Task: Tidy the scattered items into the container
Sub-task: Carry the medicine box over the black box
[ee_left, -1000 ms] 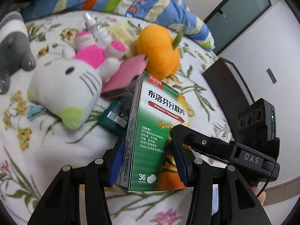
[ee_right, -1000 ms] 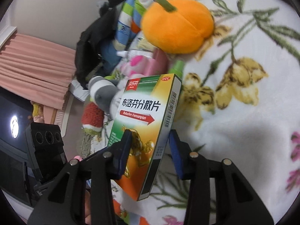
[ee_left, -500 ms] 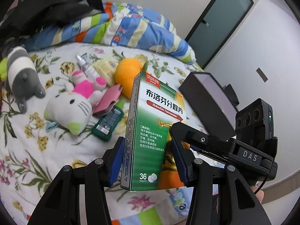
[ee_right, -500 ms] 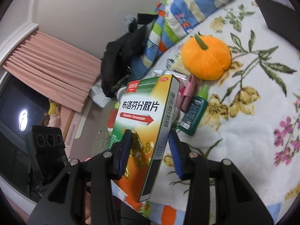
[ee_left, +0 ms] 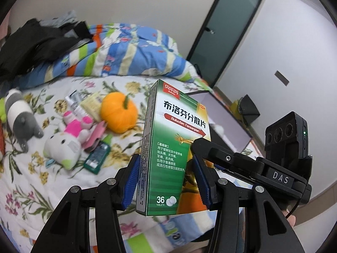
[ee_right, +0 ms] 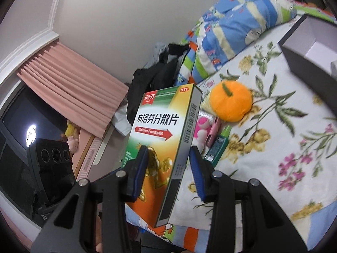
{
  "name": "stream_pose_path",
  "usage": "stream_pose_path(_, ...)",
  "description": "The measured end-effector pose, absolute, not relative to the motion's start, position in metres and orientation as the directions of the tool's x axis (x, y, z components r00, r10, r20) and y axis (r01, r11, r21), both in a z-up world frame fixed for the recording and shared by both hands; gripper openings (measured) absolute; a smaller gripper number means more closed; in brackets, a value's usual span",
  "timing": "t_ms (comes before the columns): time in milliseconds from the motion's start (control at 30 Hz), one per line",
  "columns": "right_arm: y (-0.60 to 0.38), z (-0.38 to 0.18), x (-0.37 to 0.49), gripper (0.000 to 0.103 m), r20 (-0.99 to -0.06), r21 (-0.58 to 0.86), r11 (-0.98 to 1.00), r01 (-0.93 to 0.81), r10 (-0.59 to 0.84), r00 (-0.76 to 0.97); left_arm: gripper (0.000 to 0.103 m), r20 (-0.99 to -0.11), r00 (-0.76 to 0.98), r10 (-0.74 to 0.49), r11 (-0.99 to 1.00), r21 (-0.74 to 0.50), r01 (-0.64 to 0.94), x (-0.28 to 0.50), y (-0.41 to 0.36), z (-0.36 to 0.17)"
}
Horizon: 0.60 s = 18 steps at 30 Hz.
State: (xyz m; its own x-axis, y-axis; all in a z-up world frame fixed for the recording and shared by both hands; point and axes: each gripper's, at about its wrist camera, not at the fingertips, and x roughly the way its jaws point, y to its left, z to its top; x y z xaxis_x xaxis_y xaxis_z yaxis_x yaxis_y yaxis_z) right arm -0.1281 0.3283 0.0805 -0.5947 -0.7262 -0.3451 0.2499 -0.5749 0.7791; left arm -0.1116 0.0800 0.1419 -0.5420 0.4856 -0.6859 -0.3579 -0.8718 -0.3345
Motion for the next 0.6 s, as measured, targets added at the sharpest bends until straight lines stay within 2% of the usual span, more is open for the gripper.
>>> stream_pose_path(600, 0.463, 0.102, -0.108, 0.041, -0.296, 0.789, -0.585, 0.186, -0.629, -0.719, 0.05, -0.676, -0.49, 0.55, -0.81, -0.288, -0.511, -0.116, 0.22, 0.172)
